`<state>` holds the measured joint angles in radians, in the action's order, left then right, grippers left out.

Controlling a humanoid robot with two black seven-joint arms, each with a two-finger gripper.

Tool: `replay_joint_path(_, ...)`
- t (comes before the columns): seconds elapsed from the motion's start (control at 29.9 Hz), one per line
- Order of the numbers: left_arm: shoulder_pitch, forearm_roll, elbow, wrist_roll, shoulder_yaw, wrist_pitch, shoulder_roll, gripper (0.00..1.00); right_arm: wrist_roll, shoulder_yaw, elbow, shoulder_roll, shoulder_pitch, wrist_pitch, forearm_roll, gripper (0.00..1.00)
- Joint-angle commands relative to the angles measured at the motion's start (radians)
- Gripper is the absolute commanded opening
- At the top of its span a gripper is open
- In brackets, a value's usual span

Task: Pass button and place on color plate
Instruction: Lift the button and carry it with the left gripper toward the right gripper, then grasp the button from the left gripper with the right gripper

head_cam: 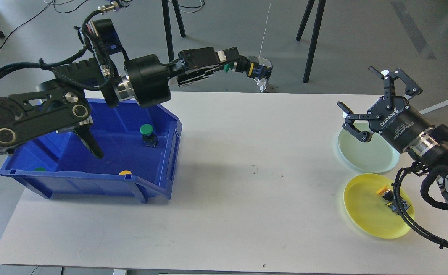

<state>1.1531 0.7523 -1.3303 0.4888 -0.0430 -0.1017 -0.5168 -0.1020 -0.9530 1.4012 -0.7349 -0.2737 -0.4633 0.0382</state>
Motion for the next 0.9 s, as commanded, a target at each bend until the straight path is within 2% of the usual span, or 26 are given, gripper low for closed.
replay_joint_path(0.0,-0.073,0.001,0.091,0.000,-0.008,0.014,0.106,0.07,-0.001,-0.013,0.041,-0.029,0.039,-0.025,0.002,0.99)
replay_joint_path(0.13,-0.092,0.001,0.094,0.000,-0.040,0.014,0.107,0.07,0.002,-0.018,0.096,-0.038,0.047,-0.025,0.002,0.99)
replay_joint_path(0.37,-0.093,0.005,0.092,0.000,-0.038,0.016,0.120,0.08,0.018,0.016,0.101,-0.023,0.010,-0.025,0.002,0.99)
replay_joint_path(0.87,-0.092,0.015,0.099,0.000,-0.029,0.016,0.132,0.08,0.021,0.239,0.091,-0.024,-0.248,-0.025,0.002,0.99)
